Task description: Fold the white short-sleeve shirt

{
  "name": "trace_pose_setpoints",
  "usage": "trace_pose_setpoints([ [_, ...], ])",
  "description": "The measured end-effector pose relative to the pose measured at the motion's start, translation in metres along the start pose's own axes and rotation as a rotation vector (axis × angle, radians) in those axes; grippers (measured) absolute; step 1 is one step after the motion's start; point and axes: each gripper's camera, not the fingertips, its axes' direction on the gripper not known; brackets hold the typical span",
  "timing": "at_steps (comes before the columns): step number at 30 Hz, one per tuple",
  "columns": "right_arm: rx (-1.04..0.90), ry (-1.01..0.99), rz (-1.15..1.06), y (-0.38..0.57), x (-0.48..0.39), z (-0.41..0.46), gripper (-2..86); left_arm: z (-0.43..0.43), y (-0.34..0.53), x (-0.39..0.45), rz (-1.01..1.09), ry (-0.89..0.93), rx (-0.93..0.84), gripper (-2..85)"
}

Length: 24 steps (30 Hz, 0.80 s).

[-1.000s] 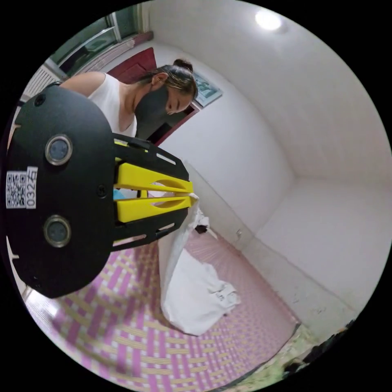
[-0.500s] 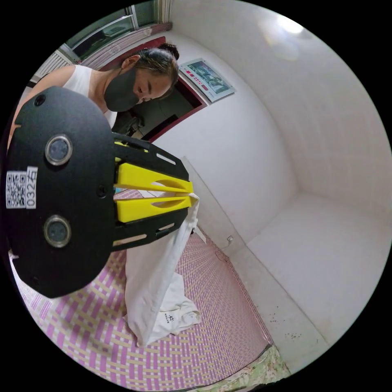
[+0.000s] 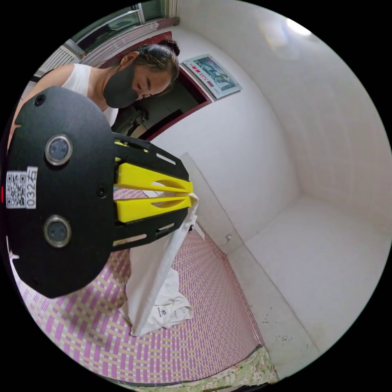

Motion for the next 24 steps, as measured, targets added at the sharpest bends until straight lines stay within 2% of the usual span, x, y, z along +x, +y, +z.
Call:
trace_pose_setpoints([
  [6,-0.013,0.01,-0.003,0.008,-0.011,-0.002,-1.0,0.018,0.013,0.006,0.064,0.006,-0.032,8.5],
  [17,-0.02,0.024,0.002,0.028,-0.026,-0.005,-1.0,0.037,0.053,-0.008,0.236,0.164,-0.037,3.7],
  [21,0.0,0.041,-0.005,0.039,-0.036,-0.018,-1.0,0.011,0.068,-0.047,0.109,0.244,0.101,2.0],
  [24,0.039,0.065,-0.035,0.045,-0.054,-0.033,-1.0,-0.045,0.089,-0.107,-0.134,0.141,0.321,0.8],
])
